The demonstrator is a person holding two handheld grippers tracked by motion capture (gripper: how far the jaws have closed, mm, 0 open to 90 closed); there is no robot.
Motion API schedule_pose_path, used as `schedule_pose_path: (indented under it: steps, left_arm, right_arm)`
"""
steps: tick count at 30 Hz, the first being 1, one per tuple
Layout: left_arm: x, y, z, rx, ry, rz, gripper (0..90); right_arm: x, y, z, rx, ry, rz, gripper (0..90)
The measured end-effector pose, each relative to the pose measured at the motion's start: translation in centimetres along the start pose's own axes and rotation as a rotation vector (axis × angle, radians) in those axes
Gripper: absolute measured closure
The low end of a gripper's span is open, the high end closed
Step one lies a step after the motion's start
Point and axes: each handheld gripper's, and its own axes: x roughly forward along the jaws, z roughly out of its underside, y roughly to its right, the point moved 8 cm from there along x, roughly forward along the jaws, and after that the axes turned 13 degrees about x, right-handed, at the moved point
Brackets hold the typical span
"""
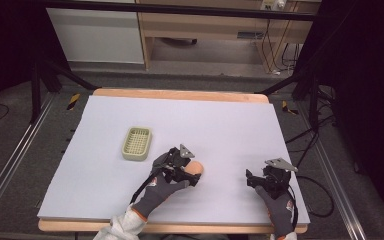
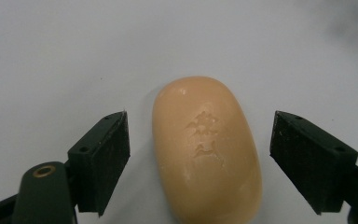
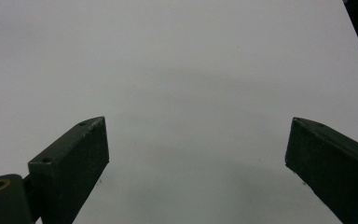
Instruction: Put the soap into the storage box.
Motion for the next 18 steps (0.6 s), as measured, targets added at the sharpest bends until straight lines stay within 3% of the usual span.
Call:
schedule_pose_path:
  steps: [18]
  left_arm:
    - [1.7,0.5,0.4,0.021,-0.064,0.008,24.0]
  right_arm:
    - [0.0,-0.1,0.1,0.001,-0.007,-0.006,6.4]
